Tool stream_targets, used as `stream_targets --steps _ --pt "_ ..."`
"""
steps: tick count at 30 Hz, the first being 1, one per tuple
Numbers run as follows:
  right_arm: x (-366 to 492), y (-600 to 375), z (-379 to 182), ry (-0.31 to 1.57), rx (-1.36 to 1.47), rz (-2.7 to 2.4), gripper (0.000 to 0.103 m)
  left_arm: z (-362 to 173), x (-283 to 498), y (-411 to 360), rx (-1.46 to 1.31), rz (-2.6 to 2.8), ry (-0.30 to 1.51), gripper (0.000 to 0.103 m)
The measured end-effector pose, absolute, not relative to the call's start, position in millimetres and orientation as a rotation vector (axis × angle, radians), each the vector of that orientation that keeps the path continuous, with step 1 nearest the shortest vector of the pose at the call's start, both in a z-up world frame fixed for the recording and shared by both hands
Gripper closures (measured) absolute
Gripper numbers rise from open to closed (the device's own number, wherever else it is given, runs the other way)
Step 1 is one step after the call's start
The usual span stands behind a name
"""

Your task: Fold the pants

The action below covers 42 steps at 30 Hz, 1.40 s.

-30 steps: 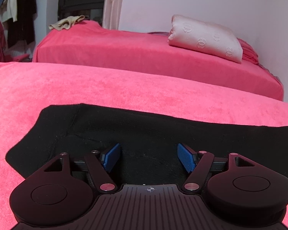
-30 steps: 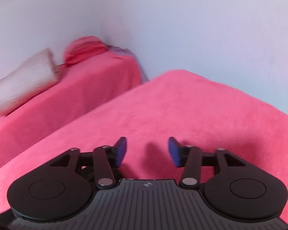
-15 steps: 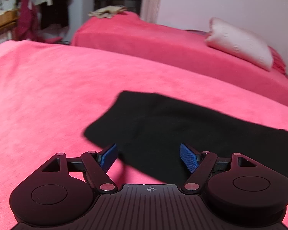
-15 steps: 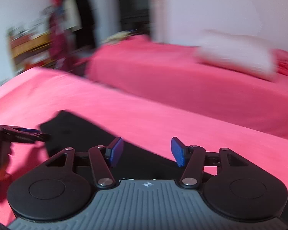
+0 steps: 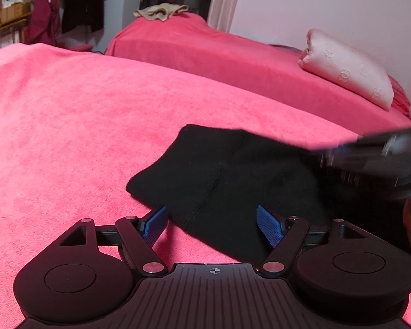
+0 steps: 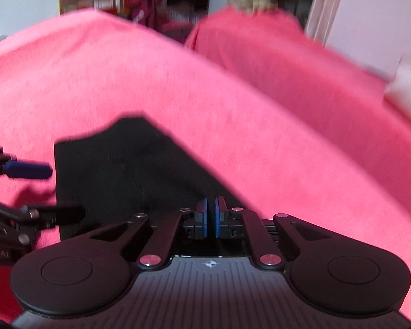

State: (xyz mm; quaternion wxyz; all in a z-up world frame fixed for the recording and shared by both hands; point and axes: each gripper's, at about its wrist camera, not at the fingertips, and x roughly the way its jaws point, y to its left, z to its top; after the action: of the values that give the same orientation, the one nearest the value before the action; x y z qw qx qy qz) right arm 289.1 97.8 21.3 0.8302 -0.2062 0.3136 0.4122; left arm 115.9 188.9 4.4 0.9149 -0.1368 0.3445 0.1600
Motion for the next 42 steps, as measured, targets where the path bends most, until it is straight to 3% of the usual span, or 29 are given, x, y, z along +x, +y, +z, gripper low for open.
stream_targets --steps 2,5,10,19,26,30,33,37,42 --pt "294 97 28 0.638 -0.37 0.865 0.095 2 118 188 -0.269 0.332 0.721 0.0" --pt "301 111 5 0.749 -0.471 0.839 0.093 -1 120 187 -0.261 0.342 0.736 0.0" --pt "292 76 37 0.7 -0.324 0.826 0.058 0 120 190 -0.277 0.358 0.734 0.0" --pt "267 -98 75 0.702 -0.037 0.662 0.05 15 120 174 -0.24 0.348 0.72 0.0" --pt "222 -229 78 0.681 0.149 0.494 0.031 30 144 136 -0.192 0.238 0.759 0.0" --pt "195 -261 49 0.781 0.205 0.507 0.032 23 172 116 -0.196 0.197 0.779 0.0" --pt "177 -278 43 0.689 0.137 0.421 0.032 -5 190 108 -0.218 0.223 0.836 0.0" --pt "188 -306 39 0.605 0.175 0.313 0.032 -17 178 89 -0.079 0.262 0.748 0.0" --pt "233 -336 12 0.627 0.163 0.239 0.035 -18 176 102 -0.161 0.239 0.75 0.0"
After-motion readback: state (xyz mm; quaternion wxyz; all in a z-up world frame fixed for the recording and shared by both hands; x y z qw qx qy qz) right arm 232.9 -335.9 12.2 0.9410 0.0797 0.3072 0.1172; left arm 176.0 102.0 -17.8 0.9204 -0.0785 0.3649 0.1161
